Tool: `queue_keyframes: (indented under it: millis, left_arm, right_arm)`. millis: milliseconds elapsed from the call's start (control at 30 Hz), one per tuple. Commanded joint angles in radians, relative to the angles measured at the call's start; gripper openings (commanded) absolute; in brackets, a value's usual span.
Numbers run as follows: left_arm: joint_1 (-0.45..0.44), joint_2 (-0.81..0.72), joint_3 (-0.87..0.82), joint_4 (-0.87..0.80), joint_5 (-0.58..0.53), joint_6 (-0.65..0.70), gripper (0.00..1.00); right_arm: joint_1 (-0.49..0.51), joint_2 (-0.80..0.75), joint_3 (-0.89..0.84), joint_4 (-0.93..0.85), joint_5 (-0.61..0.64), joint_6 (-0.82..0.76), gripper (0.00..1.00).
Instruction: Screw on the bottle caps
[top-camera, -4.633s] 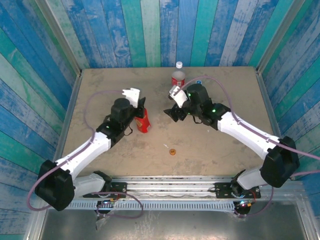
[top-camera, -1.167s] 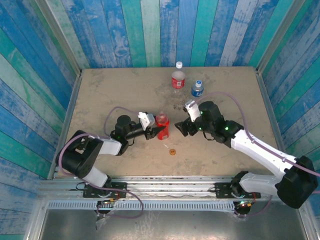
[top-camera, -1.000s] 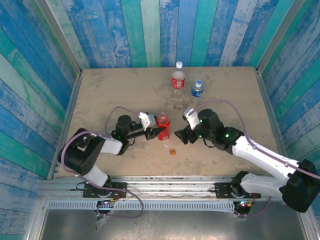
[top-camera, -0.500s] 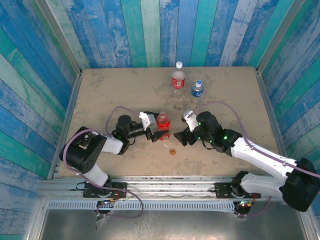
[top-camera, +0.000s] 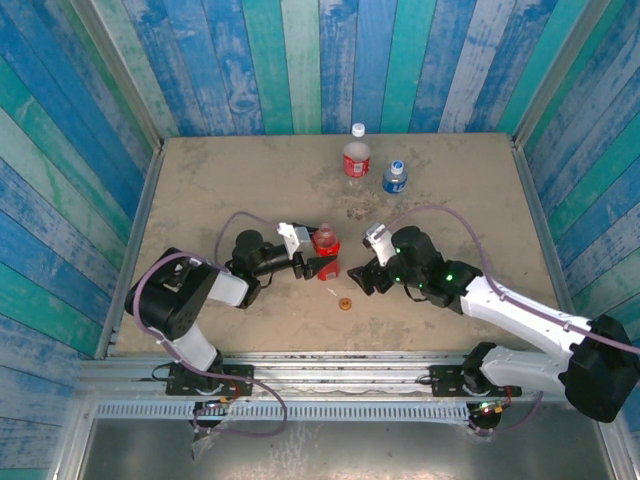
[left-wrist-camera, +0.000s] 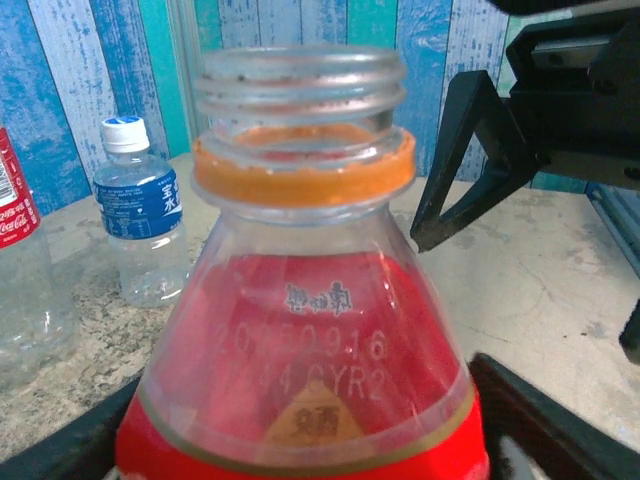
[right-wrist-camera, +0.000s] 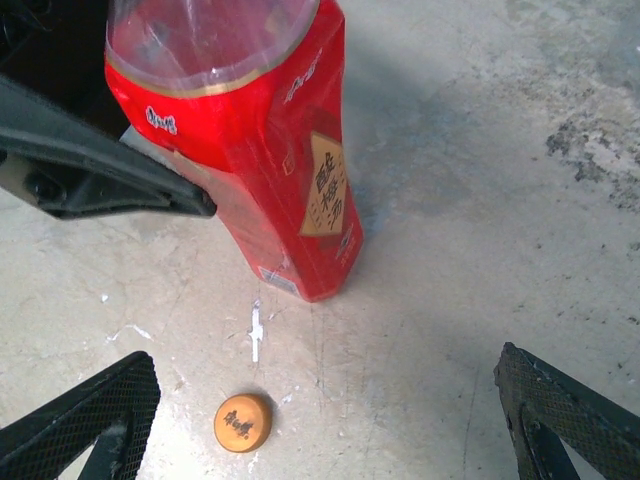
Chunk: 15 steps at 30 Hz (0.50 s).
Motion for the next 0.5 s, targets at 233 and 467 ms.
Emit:
queue_keyframes:
  millis: [233, 467]
  left_arm:
    - [-0.003, 0.058, 0.045, 0.028, 0.038, -0.008, 0.72]
    - [-0.005, 0.045, 0.039, 0.003, 0.042, 0.011, 0.55]
  right_arm:
    - [0.031, -0.016, -0.023, -0.007, 0.031, 0.018, 0.9]
    - [0.04, -0.023, -0.044, 0.001, 0.054, 0.027, 0.9]
